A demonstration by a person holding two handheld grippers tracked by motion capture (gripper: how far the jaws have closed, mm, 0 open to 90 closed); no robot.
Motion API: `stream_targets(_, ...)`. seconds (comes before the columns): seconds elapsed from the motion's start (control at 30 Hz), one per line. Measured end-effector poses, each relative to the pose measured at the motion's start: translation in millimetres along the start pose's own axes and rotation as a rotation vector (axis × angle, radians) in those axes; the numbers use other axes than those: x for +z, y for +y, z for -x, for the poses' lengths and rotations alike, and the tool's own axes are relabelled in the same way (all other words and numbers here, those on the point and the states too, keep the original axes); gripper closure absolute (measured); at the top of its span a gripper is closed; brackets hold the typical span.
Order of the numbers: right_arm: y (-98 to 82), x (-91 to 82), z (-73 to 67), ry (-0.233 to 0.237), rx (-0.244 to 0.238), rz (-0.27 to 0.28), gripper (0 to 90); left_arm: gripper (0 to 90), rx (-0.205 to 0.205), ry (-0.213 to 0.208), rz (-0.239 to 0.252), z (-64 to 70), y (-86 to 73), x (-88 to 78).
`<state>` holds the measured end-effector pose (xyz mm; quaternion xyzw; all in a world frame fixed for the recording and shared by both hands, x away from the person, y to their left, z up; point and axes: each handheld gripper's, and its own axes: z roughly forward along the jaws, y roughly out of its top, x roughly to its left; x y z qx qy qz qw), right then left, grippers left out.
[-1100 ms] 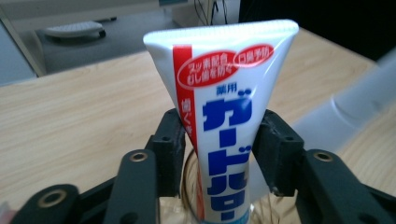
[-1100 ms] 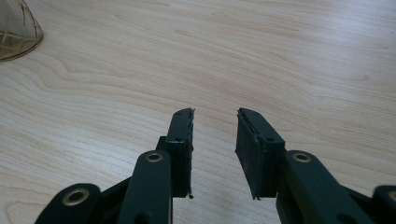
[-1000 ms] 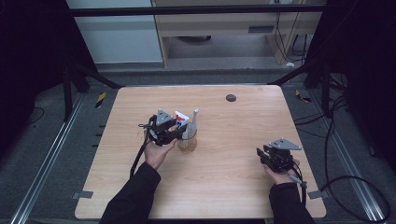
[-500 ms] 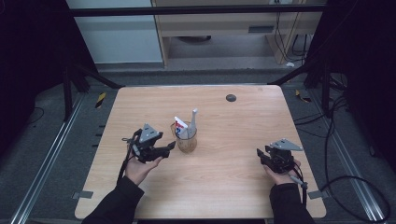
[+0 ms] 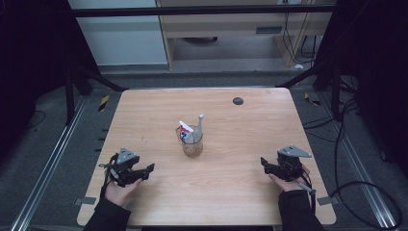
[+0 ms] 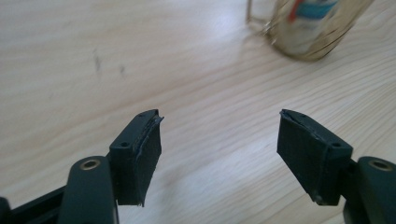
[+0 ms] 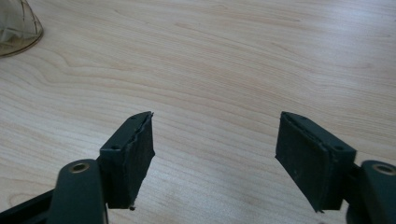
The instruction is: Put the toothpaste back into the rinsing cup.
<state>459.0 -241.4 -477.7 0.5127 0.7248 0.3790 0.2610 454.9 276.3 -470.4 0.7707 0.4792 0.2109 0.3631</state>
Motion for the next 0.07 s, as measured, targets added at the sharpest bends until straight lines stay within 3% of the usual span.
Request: stream_targets(0.07, -0.3, -1.7, -1.5, -0.004, -0.013, 0.001, 25.5, 29.2, -0.032, 0.013, -0.009, -8.9, -6.7, -2.2)
